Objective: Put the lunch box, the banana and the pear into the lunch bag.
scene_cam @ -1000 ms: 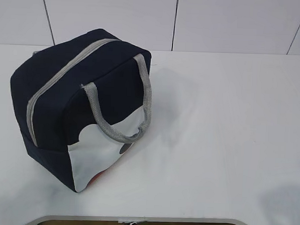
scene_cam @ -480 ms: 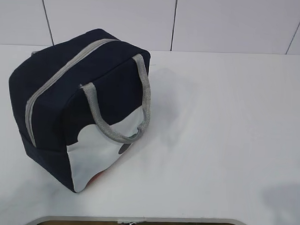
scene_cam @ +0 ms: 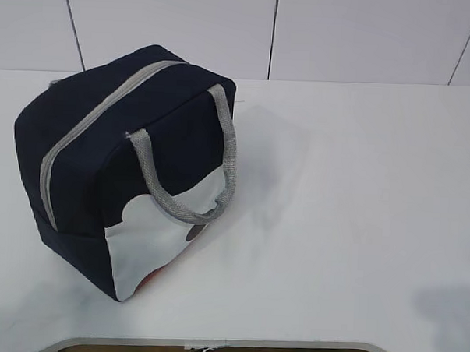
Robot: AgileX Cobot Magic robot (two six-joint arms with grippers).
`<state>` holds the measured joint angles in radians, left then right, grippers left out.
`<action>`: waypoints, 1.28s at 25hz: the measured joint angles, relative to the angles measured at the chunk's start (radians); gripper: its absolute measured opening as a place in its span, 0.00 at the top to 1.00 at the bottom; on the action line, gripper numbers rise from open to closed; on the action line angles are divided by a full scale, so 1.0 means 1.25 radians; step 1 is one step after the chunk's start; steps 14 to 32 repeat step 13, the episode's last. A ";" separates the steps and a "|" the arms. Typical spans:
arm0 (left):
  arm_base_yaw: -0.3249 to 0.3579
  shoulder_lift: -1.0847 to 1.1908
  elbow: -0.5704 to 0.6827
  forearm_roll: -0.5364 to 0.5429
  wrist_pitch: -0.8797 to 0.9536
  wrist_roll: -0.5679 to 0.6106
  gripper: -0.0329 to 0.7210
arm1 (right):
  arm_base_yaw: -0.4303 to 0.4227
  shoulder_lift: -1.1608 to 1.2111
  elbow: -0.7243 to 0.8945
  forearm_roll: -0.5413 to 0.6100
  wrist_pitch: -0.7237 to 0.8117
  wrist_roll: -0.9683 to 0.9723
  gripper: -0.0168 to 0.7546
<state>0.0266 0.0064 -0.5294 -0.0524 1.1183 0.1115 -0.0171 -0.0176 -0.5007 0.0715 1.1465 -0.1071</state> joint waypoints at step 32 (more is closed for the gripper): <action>0.000 0.000 0.000 0.000 0.000 0.000 0.56 | 0.000 0.000 0.000 0.000 -0.003 0.000 0.36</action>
